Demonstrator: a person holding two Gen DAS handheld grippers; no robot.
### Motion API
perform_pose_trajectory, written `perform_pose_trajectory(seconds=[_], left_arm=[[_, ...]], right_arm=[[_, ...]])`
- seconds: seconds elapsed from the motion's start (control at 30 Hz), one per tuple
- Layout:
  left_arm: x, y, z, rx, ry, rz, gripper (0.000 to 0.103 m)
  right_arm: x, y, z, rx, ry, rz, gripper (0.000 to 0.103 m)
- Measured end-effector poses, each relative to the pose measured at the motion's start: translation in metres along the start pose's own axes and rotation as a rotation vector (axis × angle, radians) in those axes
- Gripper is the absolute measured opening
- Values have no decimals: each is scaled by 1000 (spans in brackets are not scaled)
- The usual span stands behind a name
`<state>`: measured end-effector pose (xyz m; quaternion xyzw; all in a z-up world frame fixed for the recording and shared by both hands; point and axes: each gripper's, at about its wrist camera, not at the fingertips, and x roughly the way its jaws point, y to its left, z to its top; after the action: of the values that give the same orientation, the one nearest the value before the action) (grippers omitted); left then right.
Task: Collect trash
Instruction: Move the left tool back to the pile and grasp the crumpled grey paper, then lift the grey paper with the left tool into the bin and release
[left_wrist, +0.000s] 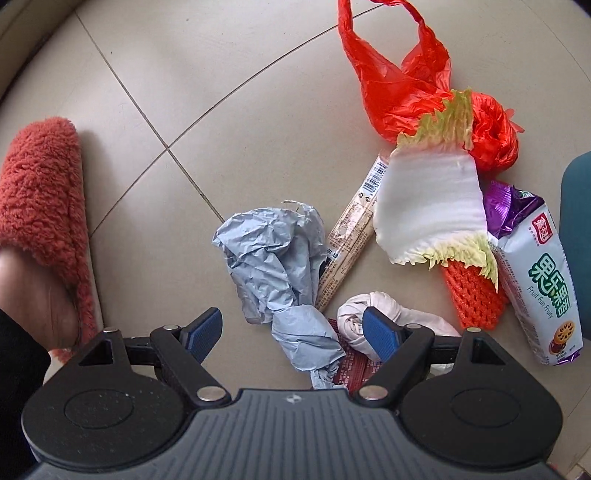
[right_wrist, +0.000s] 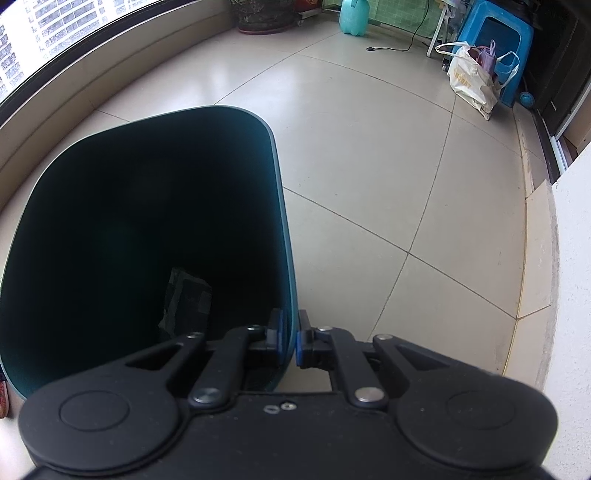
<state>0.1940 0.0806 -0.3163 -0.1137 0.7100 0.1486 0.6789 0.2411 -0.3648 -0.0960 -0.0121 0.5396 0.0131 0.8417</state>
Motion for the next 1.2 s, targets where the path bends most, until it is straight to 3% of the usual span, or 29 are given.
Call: perform_pose_trajectory(seconds=[0.1, 0.2, 0.27, 0.33, 0.4, 0.63, 0.87, 1.2], left_arm=[[13, 6, 0, -33, 25, -10, 81], [23, 10, -2, -51, 40, -5, 66], [25, 14, -2, -62, 36, -3, 65], [26, 17, -2, -63, 39, -15, 58], [27, 18, -2, -71, 45, -25, 38], [12, 15, -13, -52, 10, 25, 37], [-62, -8, -15, 26, -109, -13, 37], [-164, -64, -33, 222, -274, -78, 37]], right_arm=[[0, -1, -1, 0, -2, 0, 6], [0, -2, -2, 7, -3, 5, 6], [-1, -2, -2, 3, -3, 2, 6], [-1, -3, -1, 9, -3, 4, 6], [-1, -4, -1, 9, -3, 4, 6], [-2, -2, -1, 4, -8, 0, 6], [-3, -3, -3, 10, -12, 4, 6], [-3, -7, -2, 19, -11, 12, 5]])
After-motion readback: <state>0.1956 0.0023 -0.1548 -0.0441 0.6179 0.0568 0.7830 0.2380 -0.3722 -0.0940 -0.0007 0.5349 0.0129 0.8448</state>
